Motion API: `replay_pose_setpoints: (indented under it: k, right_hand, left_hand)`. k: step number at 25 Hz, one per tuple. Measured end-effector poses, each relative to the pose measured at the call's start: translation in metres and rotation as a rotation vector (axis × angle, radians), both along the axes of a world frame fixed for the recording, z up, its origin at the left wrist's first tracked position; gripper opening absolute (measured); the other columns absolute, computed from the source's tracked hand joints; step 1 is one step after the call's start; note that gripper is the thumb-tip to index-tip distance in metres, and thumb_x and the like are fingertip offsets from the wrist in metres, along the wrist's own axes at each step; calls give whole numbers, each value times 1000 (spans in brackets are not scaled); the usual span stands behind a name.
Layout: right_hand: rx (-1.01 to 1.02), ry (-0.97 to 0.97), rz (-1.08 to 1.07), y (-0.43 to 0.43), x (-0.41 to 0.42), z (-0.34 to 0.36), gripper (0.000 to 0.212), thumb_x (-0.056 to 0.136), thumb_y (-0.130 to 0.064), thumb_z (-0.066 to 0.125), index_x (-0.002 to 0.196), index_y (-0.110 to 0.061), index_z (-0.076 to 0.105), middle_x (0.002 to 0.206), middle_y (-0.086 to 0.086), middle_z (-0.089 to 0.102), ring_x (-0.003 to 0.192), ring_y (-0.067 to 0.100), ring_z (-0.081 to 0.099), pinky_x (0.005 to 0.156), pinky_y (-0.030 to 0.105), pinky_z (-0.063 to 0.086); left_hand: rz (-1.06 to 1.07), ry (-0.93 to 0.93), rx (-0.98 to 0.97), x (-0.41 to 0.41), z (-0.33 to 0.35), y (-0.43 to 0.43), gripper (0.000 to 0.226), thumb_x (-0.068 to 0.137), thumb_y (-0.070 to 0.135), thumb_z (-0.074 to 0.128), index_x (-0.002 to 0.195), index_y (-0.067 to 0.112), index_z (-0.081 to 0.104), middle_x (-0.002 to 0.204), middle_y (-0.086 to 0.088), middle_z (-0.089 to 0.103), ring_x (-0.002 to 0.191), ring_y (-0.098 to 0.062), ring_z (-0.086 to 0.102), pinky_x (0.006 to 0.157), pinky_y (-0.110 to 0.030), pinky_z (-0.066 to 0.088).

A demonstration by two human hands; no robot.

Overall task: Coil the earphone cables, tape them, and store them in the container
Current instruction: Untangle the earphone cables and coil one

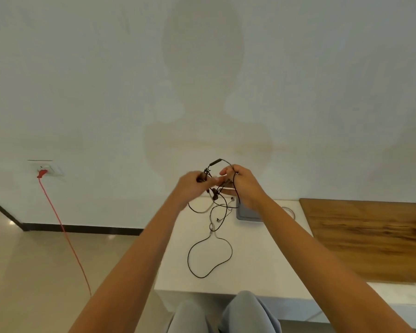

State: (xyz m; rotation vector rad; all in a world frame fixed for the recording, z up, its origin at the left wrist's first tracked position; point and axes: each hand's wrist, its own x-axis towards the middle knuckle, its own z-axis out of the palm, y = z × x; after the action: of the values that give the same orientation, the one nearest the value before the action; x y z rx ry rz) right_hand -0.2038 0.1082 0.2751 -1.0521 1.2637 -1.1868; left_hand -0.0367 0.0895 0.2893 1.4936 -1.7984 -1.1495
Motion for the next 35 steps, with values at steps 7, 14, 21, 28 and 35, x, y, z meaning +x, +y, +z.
replay_pose_setpoints:
  k: [7, 14, 21, 28, 35]
  right_hand:
    - [-55, 90, 95, -19, -17, -2, 22, 98, -11, 50, 108, 0, 65, 109, 19, 69, 97, 24, 69, 89, 31, 56]
    - [-67, 247, 182, -33, -21, -44, 30, 93, -9, 56, 123, -10, 59, 111, 3, 69, 99, 15, 66, 93, 32, 52]
    - [13, -5, 129, -43, -7, -98, 17, 96, -10, 54, 96, -6, 70, 89, 11, 73, 81, 24, 71, 75, 32, 59]
    - [287, -74, 99, -59, -9, -138, 15, 96, -7, 54, 89, 1, 65, 83, 15, 66, 73, 20, 67, 76, 32, 58]
    - [207, 318, 162, -59, 8, -107, 10, 91, -13, 59, 101, -14, 58, 96, -2, 54, 92, 14, 54, 83, 34, 48]
  left_hand:
    - [38, -57, -175, -31, -22, -30, 33, 79, 27, 76, 61, 9, 56, 53, 2, 49, 43, -3, 45, 43, -9, 31]
    - [184, 325, 96, -31, -33, -50, 24, 84, 29, 69, 82, 5, 70, 55, 5, 40, 52, -13, 30, 49, -23, 25]
    - [288, 531, 220, -9, -46, -66, 13, 87, 29, 69, 77, 19, 70, 59, 4, 34, 49, -12, 19, 45, -24, 17]
    - [447, 689, 219, 29, -56, -84, 12, 89, 23, 67, 78, 18, 68, 66, 5, 51, 47, -6, 28, 40, -17, 23]
    - [402, 533, 186, 28, -43, -72, 12, 89, 28, 66, 83, 18, 69, 50, 11, 41, 50, -11, 19, 49, -24, 20]
